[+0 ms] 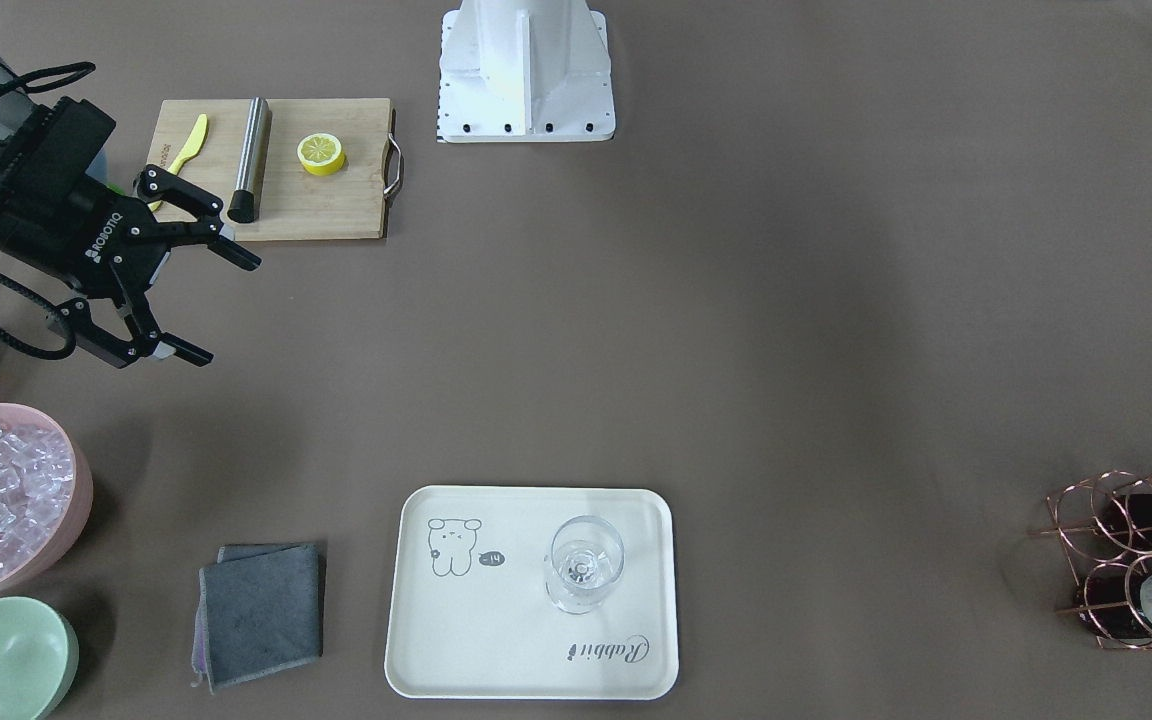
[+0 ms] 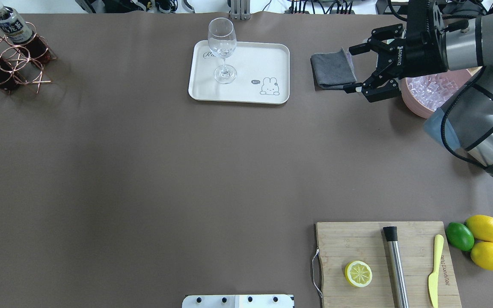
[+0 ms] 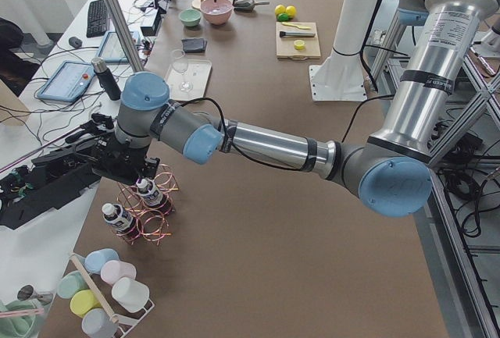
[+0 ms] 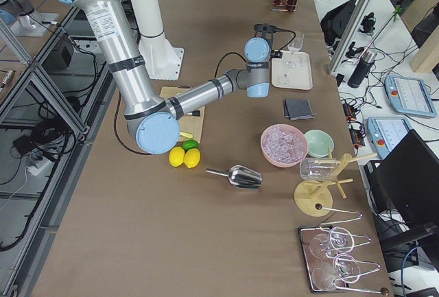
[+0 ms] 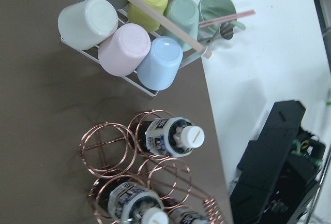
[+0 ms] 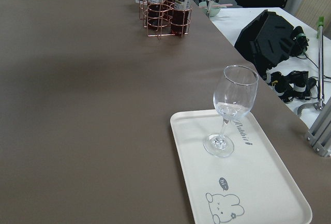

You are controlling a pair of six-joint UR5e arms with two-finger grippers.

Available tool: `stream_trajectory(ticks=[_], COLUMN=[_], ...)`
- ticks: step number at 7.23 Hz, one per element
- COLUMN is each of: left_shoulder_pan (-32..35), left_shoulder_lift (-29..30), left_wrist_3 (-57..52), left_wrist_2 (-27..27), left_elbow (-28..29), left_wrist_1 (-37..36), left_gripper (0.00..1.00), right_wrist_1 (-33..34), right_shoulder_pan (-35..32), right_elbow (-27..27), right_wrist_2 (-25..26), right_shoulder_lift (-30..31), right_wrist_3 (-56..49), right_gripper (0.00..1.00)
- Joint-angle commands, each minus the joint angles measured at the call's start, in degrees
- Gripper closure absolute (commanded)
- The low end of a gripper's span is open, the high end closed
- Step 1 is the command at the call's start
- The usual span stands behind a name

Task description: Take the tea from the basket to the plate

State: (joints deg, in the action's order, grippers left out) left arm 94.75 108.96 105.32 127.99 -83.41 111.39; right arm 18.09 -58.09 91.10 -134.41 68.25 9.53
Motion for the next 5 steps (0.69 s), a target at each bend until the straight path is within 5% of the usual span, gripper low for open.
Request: stream_trajectory(ticks=[1,5], left_shoulder_pan=[-6.5,-10.1], left_shoulder_lift=[2.1,4.7], left_wrist_3=[14.6,19.3], left_wrist_2=[-8.3,-11.3], left_elbow=[4.8,6.9], left_wrist_1=[7.7,9.6], left_gripper=[0.03,0.09], right_wrist_1=[-9.6,-26.7], right_shoulder_pan=[1.3,5.4], right_elbow=[-2.0,-6.1], right_wrist_2=[2.3,8.8], right_shoulder_lift=[-0.9,-0.3], right_wrist_3=[4.6,9.3], right_gripper=[0.02,0.02])
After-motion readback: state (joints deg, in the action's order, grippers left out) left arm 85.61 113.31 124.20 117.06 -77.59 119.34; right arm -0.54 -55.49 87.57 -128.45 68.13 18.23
